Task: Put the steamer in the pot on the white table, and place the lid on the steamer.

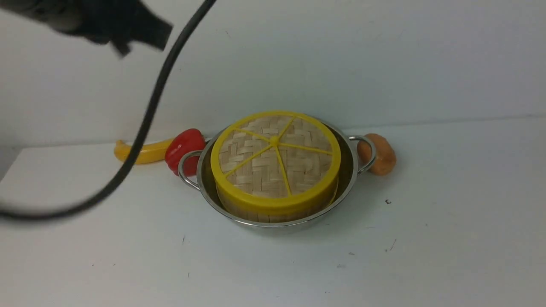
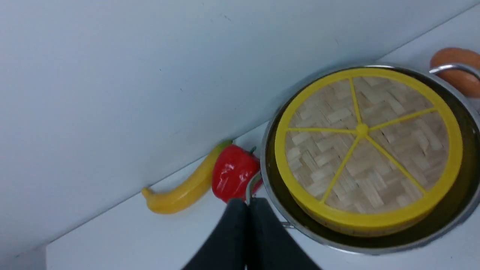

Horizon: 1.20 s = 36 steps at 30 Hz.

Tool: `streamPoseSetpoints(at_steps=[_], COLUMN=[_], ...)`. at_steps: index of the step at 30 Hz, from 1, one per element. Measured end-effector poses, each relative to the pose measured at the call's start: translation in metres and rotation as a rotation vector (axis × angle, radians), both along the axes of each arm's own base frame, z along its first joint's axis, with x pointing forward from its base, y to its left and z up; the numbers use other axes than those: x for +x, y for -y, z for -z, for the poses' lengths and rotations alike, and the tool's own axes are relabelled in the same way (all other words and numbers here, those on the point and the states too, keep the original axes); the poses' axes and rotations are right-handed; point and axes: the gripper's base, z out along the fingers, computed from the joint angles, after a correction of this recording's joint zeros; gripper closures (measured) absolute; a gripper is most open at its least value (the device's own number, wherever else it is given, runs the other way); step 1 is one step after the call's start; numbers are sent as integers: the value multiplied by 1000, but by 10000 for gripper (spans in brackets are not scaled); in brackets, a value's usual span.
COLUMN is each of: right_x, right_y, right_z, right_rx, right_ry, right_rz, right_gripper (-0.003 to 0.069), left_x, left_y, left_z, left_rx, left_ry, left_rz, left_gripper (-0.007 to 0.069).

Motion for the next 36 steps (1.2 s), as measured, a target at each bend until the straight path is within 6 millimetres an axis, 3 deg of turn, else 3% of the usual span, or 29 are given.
streamPoseSetpoints(at_steps=[3, 5, 9, 13, 20, 26, 31, 36], right_x=[-8, -10, -8, -6, -8, -8, -8, -8], right_y=[0, -1, -3, -3, -3, -3, -3, -3], right_z=[36, 57, 84, 99, 103, 103, 103, 103], right_rx=[26, 39, 50, 46, 42, 44, 44, 45], right_ry=[17, 24, 12, -48, -91, -92, -92, -92], right_rz=[-13, -26, -37, -33, -26, -25, -25, -25], right_gripper=[633, 662, 664, 662, 649, 629, 617, 598], left_x=[-32, -53, -83, -105, -124, -124, -123, -135], left_y=[-13, -22, -35, -44, -53, -53, -57, -86], left_z=[32, 60, 107, 137, 131, 131, 132, 156], left_rx=[-19, -45, -117, -216, -349, -354, -247, -215], left_ry=[31, 36, 20, 29, 73, 69, 111, 176], left_rz=[32, 41, 27, 1, -43, -48, -36, -214], left_gripper=[646, 645, 645, 645, 634, 604, 584, 573])
